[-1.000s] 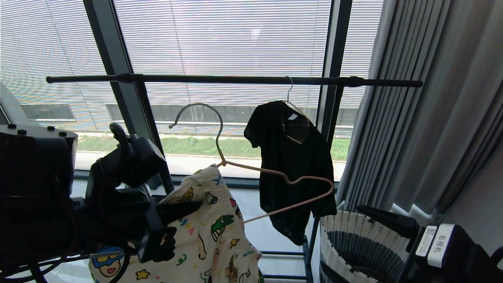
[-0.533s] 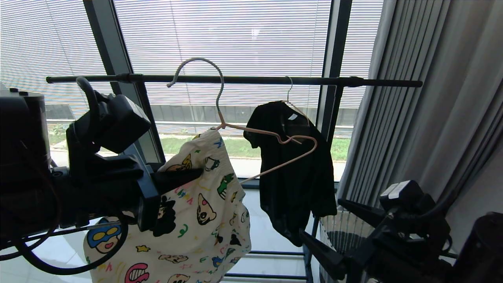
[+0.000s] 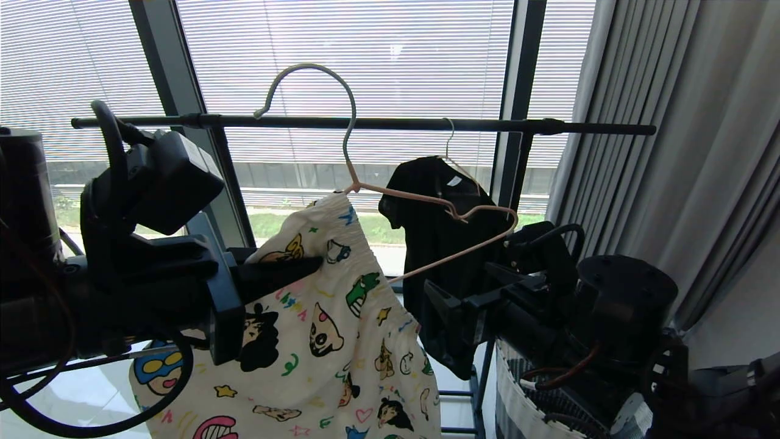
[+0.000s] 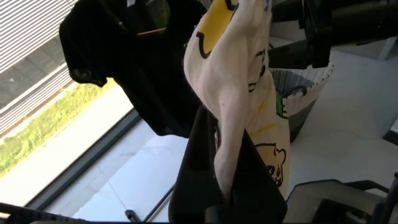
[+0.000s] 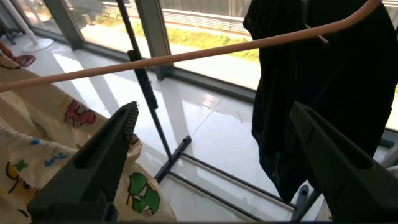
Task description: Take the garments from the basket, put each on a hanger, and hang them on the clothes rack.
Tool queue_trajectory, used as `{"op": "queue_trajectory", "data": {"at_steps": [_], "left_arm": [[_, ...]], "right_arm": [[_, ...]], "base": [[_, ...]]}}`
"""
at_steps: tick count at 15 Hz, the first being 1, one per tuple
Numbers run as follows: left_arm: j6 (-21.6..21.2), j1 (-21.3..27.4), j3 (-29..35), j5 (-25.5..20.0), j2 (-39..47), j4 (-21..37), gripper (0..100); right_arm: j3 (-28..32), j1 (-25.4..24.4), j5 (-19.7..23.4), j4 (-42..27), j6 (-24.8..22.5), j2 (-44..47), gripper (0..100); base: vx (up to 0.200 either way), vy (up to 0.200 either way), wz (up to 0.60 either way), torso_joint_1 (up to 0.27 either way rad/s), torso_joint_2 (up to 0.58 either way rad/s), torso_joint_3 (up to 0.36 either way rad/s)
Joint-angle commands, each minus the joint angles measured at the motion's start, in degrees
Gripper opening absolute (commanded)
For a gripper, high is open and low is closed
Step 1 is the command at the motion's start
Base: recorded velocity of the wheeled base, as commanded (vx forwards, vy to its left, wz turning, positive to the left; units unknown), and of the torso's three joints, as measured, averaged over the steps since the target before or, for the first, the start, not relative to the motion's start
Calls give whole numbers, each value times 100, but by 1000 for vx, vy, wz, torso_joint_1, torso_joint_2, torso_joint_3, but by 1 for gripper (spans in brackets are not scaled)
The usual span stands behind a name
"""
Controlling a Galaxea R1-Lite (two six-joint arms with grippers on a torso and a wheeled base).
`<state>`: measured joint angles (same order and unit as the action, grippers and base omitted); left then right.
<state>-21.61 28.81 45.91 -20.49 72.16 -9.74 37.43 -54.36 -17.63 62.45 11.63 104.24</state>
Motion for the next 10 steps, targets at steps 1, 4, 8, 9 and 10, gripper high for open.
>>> {"op": "queue_trajectory", "data": {"at_steps": [1,4,8,9,10], "left_arm": [[-1,169,-38,1,-70,-2,0],[-1,160,-47,10,-70,-2,0],[-18,160,-161,10,-70,-2,0],[-53,160,-170,10,-79,-2,0],[-80,178,-161,10,-88,-2,0]], "right_arm": [[19,-224,5,-5,-3,202,100],[-262,-734,-4,-5,6,193,100],[-543,-1235,-13,-5,-3,193,100],[-605,-1270,-13,4,-3,193,100],[-710,-1270,-13,-5,-12,202,100]], "base": [[0,0,0,0,0,0],[0,0,0,0,0,0],[0,0,0,0,0,0],[0,0,0,0,0,0],[0,0,0,0,0,0]]}}
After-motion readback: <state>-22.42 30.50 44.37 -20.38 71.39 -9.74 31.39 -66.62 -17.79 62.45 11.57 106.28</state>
